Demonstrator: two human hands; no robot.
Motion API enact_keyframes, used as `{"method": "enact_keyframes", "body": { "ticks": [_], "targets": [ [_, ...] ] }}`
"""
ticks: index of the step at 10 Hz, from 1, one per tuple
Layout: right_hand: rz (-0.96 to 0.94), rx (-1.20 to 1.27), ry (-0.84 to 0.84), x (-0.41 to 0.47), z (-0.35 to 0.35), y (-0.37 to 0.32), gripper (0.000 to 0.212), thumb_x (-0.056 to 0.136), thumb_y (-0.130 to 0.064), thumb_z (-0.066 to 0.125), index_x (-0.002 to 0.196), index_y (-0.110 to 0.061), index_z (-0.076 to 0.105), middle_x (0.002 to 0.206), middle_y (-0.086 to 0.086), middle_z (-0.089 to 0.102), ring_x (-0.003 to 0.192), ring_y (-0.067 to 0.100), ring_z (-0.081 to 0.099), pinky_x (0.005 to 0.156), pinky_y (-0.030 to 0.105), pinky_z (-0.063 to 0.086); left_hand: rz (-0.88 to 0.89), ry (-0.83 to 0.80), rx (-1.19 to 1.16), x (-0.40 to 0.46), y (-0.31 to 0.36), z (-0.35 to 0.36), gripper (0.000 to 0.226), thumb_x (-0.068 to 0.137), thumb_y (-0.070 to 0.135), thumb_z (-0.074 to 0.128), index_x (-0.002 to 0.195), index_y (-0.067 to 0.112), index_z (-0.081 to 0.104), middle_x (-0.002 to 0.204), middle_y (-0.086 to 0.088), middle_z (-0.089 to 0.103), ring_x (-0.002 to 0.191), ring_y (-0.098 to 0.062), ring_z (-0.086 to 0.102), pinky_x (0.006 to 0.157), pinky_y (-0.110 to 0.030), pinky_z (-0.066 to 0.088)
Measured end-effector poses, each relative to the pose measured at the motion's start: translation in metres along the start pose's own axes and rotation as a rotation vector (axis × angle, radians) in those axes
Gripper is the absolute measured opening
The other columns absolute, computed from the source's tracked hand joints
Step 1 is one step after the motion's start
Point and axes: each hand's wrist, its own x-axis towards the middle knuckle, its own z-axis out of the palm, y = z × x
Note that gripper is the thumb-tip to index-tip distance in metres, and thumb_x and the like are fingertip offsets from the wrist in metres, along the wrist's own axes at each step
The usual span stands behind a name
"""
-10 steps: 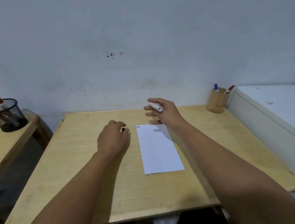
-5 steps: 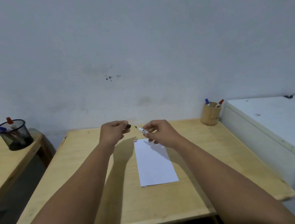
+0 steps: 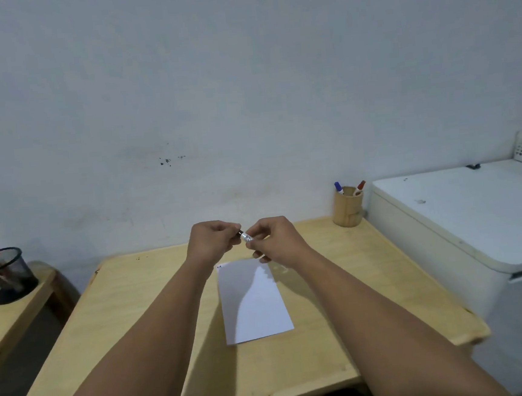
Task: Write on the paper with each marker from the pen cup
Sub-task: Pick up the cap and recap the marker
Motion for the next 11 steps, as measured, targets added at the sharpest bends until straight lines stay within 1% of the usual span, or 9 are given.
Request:
{"method": "enact_keyframes", "body": {
  "ticks": [1, 2, 3, 4, 6, 7, 8, 10, 11],
  "targets": [
    [0.047, 0.07, 0.07, -0.001, -0.013, 0.011, 0.01, 0.091, -0.003, 0.077, 0.101, -0.005, 0.077, 0.085, 0.004, 0.075, 0.063, 0.018, 0.072, 0.066, 0.036, 0.065, -0.018, -0.05, -0.008, 0.009, 0.005, 0.026, 0.012, 0.093, 0.01, 0.076, 0.09, -0.001, 0.079, 0.066, -0.004, 0.075, 0.059, -0.012, 0.07, 0.09, -0.044, 0.06],
    [0.067, 0.117, 0.178, 0.007, -0.044, 0.025, 0.019, 0.092, -0.002, 0.077, 0.106, -0.014, 0.075, 0.085, 0.002, 0.075, 0.068, 0.017, 0.075, 0.073, 0.037, 0.061, -0.006, -0.146, -0.042, 0.019, 0.023, 0.066, 0.023, 0.1, 0.025, 0.068, 0.102, 0.005, 0.079, 0.09, -0.008, 0.081, 0.081, -0.012, 0.078, 0.094, -0.045, 0.06],
    [0.004, -0.056, 0.329, 0.029, -0.093, 0.031, 0.029, 0.096, -0.006, 0.073, 0.123, -0.014, 0.075, 0.092, 0.0, 0.074, 0.086, 0.016, 0.073, 0.072, 0.014, 0.05, -0.009, -0.207, -0.086, 0.04, 0.037, 0.112, 0.035, 0.106, 0.048, 0.048, 0.124, 0.023, 0.066, 0.116, 0.0, 0.073, 0.108, -0.016, 0.071, 0.099, -0.045, 0.058],
    [-0.069, -0.147, 0.556, 0.054, -0.147, 0.03, 0.021, 0.098, -0.014, 0.07, 0.116, -0.02, 0.078, 0.089, -0.009, 0.073, 0.086, 0.012, 0.07, 0.075, 0.017, 0.05, 0.094, -0.176, 0.064, 0.068, 0.027, 0.16, 0.043, 0.104, 0.045, 0.054, 0.142, 0.027, 0.055, 0.126, 0.002, 0.067, 0.115, -0.02, 0.065, 0.105, -0.047, 0.053],
    [-0.111, -0.104, 0.792, 0.099, -0.229, 0.046, 0.014, 0.097, -0.02, 0.069, 0.111, -0.018, 0.073, 0.099, -0.004, 0.08, 0.089, 0.019, 0.075, 0.08, 0.036, 0.061, 0.164, -0.21, 0.261, 0.101, -0.015, 0.252, 0.1, 0.08, 0.05, 0.084, 0.161, 0.027, 0.029, 0.154, -0.004, 0.046, 0.14, -0.021, 0.048, 0.107, -0.038, 0.046],
    [-0.078, -0.124, 0.764, 0.119, -0.241, 0.06, 0.013, 0.096, -0.018, 0.07, 0.109, -0.018, 0.072, 0.096, -0.007, 0.077, 0.087, 0.018, 0.074, 0.081, 0.039, 0.063, 0.177, -0.219, 0.274, 0.115, -0.03, 0.286, 0.102, 0.076, 0.049, 0.087, 0.159, 0.026, 0.032, 0.154, 0.0, 0.047, 0.136, -0.019, 0.051, 0.099, -0.033, 0.046],
    [-0.024, -0.171, 0.7, 0.129, -0.238, 0.081, 0.013, 0.095, -0.017, 0.071, 0.107, -0.021, 0.072, 0.095, -0.01, 0.076, 0.092, 0.017, 0.075, 0.084, 0.037, 0.061, 0.217, -0.23, 0.218, 0.121, -0.043, 0.311, 0.09, 0.079, 0.04, 0.087, 0.154, 0.031, 0.038, 0.139, 0.017, 0.051, 0.122, -0.006, 0.055, 0.09, -0.025, 0.046],
    [0.073, -0.211, 0.617, 0.128, -0.229, 0.109, 0.022, 0.092, -0.019, 0.072, 0.107, -0.034, 0.066, 0.091, -0.019, 0.069, 0.092, 0.012, 0.073, 0.081, 0.033, 0.057, 0.205, -0.141, 0.195, 0.124, -0.05, 0.327, 0.061, 0.084, 0.023, 0.08, 0.135, 0.041, 0.05, 0.107, 0.028, 0.059, 0.097, 0.007, 0.062, 0.074, -0.023, 0.051],
    [0.062, -0.206, 0.616, 0.123, -0.23, 0.101, 0.035, 0.094, -0.015, 0.072, 0.125, -0.028, 0.065, 0.115, -0.009, 0.073, 0.101, 0.017, 0.075, 0.081, 0.029, 0.054, 0.225, -0.143, 0.238, 0.119, -0.044, 0.322, 0.057, 0.089, 0.027, 0.075, 0.138, 0.037, 0.049, 0.111, 0.026, 0.058, 0.11, -0.01, 0.066, 0.073, -0.022, 0.048]
  ]
}}
